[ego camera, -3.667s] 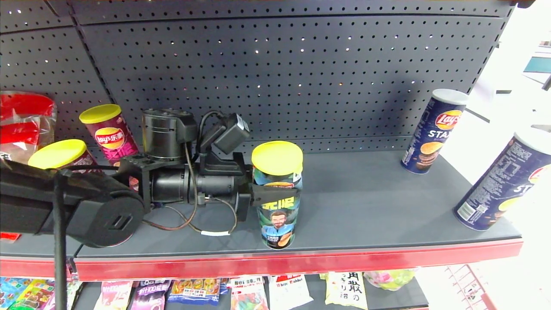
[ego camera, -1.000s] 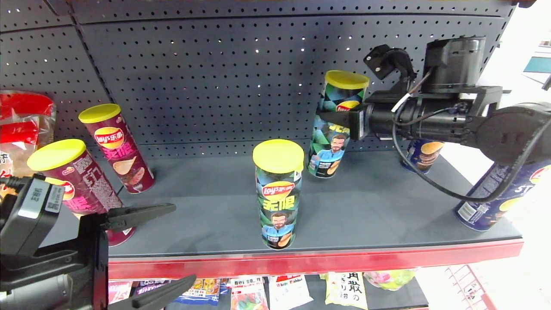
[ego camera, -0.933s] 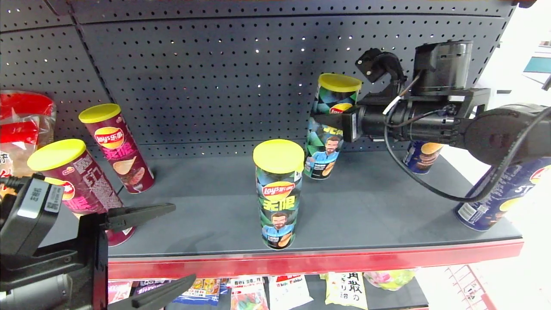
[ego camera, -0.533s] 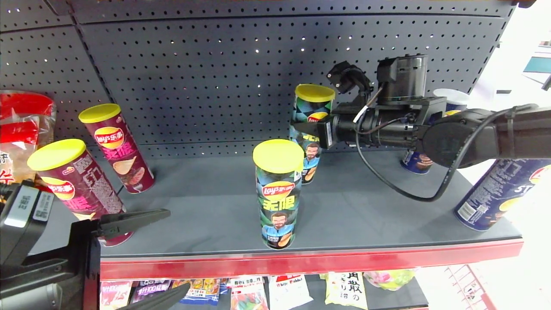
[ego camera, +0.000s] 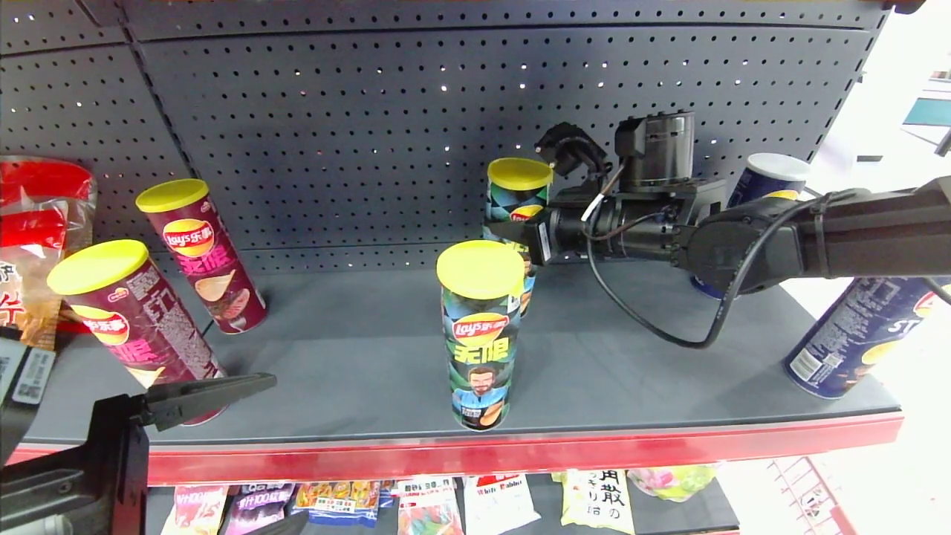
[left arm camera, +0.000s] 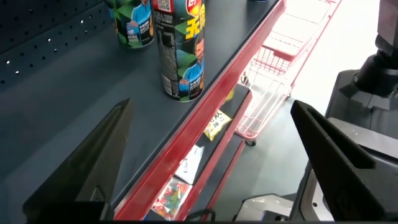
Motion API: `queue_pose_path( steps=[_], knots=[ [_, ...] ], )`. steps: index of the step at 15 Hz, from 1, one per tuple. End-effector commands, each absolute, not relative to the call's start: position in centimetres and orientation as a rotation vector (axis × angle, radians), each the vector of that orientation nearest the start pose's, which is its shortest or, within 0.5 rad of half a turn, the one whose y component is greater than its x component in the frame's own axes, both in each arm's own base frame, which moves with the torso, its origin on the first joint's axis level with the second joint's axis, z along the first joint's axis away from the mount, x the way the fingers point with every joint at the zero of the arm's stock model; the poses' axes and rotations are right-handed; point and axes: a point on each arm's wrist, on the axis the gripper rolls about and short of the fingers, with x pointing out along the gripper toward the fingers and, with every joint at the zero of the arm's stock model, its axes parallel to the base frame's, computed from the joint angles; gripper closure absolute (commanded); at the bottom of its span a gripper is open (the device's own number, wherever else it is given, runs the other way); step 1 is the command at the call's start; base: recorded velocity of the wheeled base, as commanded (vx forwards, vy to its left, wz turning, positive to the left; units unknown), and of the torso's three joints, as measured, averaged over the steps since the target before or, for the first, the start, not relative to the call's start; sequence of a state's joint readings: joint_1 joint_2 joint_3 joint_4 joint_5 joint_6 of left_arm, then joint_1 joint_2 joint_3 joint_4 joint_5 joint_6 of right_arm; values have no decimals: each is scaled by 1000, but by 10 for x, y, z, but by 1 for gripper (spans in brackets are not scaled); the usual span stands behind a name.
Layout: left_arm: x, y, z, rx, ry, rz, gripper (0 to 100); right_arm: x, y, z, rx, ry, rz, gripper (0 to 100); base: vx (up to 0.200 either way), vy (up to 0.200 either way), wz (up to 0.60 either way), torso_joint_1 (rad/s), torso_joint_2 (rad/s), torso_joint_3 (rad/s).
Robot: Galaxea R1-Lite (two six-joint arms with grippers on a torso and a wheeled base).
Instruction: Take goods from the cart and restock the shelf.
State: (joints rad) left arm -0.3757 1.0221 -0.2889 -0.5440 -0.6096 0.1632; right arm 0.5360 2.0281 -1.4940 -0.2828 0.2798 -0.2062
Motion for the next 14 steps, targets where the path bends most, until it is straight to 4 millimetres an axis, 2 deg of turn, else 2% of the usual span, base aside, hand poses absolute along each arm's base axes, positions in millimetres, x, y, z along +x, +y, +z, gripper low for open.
queue_pose_path(
  steps=[1, 13, 14],
  knots=[
    [106, -56, 178, 127, 107, -996, 0, 359, 224, 216, -230, 177, 844, 100, 0, 0, 0, 0, 0, 0],
    [103, -55, 175, 124, 129, -997, 0, 366, 228, 203, -227, 209, 823, 100, 0, 0, 0, 0, 0, 0],
    [103, -55, 174, 124, 131, -997, 0, 368, 228, 202, -229, 211, 814, 0, 0, 0, 0, 0, 0, 0]
  ],
)
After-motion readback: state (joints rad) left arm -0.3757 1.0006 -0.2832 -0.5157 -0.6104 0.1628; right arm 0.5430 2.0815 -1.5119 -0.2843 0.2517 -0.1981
